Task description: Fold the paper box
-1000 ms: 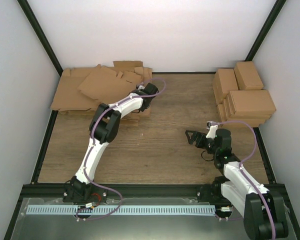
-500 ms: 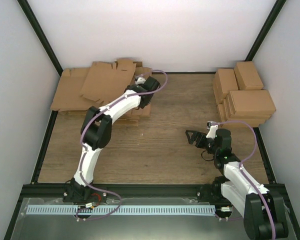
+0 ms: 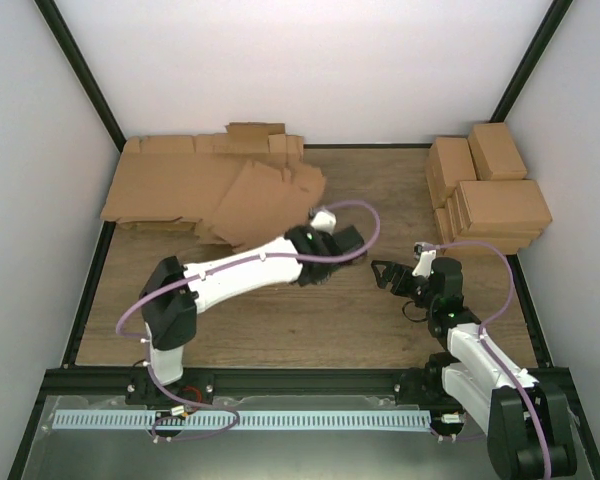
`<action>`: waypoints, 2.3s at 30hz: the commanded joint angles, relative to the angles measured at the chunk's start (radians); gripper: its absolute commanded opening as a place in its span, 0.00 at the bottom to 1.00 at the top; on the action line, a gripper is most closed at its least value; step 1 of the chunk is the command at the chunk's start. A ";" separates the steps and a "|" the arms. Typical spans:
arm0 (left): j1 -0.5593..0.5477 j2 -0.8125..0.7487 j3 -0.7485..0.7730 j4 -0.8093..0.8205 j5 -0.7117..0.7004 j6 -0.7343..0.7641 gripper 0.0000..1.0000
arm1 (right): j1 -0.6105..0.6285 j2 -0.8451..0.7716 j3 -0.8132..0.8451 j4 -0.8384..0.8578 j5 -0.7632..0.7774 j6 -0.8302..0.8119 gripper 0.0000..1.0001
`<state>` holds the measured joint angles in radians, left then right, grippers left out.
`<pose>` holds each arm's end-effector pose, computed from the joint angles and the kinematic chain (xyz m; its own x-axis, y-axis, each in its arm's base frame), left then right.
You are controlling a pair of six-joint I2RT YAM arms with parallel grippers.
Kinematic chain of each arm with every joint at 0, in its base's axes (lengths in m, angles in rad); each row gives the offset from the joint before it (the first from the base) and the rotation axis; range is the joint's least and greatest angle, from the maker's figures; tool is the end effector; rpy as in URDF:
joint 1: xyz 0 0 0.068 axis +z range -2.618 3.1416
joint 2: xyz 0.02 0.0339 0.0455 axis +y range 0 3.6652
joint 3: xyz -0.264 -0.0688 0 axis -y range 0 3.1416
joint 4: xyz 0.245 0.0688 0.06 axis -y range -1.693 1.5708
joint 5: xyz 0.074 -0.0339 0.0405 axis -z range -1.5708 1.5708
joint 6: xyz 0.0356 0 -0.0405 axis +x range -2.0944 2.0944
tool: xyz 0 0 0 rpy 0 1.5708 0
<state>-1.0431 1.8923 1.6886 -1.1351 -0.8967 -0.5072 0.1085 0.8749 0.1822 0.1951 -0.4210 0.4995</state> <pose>0.2142 -0.3122 0.2795 -0.6464 0.5069 -0.5703 0.1543 0.8188 0.5529 0.1686 0.0330 0.1550 -0.6349 0.3706 -0.6779 -0.1729 0.7871 0.5921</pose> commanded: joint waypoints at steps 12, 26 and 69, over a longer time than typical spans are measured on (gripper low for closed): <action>-0.247 -0.101 -0.114 0.312 0.510 -0.182 0.09 | 0.011 0.017 0.192 -0.273 0.058 0.006 1.00; 0.007 -0.490 -0.483 0.680 0.889 -0.219 1.00 | 0.011 -0.197 0.142 -0.487 -0.175 0.180 0.99; 0.942 -0.710 -1.106 0.854 1.399 -0.086 1.00 | -0.010 0.786 0.580 -0.382 -0.165 -0.036 0.01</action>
<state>-0.1062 1.1816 0.5915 -0.2783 0.4885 -0.6258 0.1120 1.5707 0.6170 -0.1326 -0.6220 0.5659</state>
